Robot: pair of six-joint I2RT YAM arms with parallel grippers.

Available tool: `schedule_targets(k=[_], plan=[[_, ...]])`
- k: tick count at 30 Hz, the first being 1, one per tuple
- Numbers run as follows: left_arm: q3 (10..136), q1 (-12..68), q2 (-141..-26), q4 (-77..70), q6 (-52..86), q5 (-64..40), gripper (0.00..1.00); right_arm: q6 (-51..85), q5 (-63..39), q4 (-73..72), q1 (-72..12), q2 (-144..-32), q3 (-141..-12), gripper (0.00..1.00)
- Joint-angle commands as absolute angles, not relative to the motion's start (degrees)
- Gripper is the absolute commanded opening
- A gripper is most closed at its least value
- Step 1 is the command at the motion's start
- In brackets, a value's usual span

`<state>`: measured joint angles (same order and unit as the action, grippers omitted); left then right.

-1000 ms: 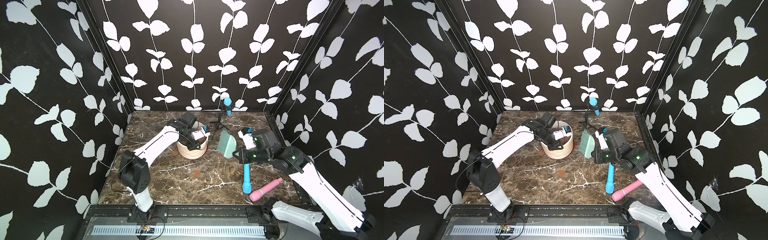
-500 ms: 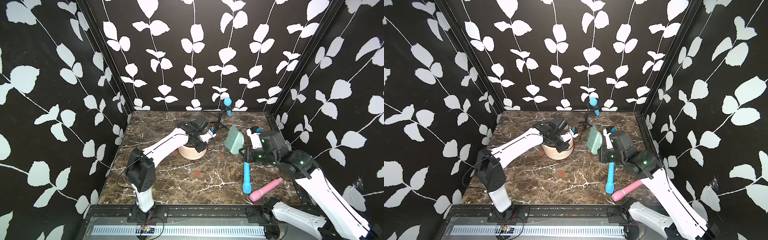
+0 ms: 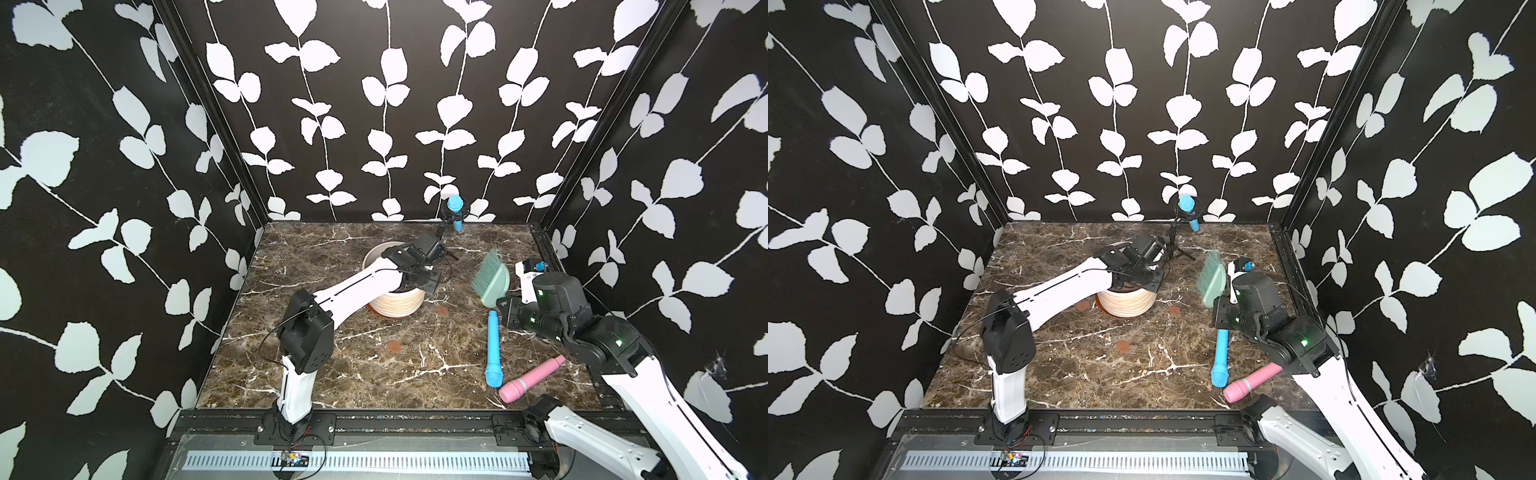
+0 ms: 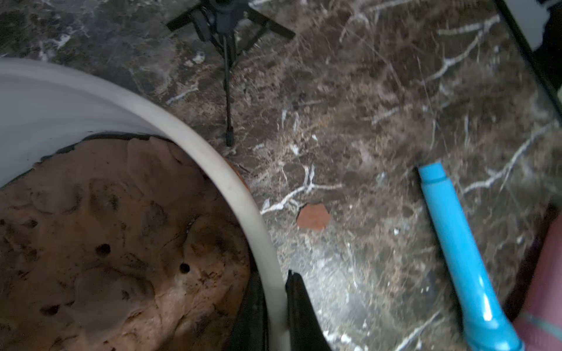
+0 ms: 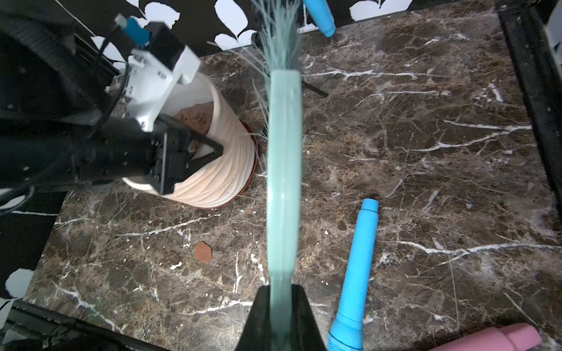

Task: Scrub the dried mud off the ceramic pot
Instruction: Rotate the pot on the tray.

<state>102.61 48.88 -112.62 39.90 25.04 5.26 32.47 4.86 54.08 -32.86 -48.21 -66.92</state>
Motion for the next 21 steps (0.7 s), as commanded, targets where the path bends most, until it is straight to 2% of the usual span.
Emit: schedule_targets(k=[1,7,10,15,19,21], plan=[[106.98,49.22,-114.78,31.86,45.26,10.71,0.00,27.11,2.35,51.60,-32.61,-46.43,-64.85,0.00],[114.65,49.54,-120.41,30.97,56.30,11.30,0.00,15.76,1.56,53.91,-32.61,-41.75,-60.50,0.00],[119.08,49.75,-123.29,32.22,60.52,13.56,0.02,9.04,-4.88,53.48,-32.67,-40.67,-59.09,0.00],[121.11,49.75,-124.42,28.79,60.11,10.50,0.19,2.75,-11.38,49.97,-32.87,-42.34,-58.34,0.00],[122.33,49.51,-121.46,29.22,52.37,8.82,0.31,-1.05,-13.62,48.31,-33.82,-46.92,-59.38,0.00],[122.64,49.48,-118.52,31.53,47.87,10.39,0.42,-3.54,-12.60,46.07,-35.57,-49.47,-59.58,0.00]])
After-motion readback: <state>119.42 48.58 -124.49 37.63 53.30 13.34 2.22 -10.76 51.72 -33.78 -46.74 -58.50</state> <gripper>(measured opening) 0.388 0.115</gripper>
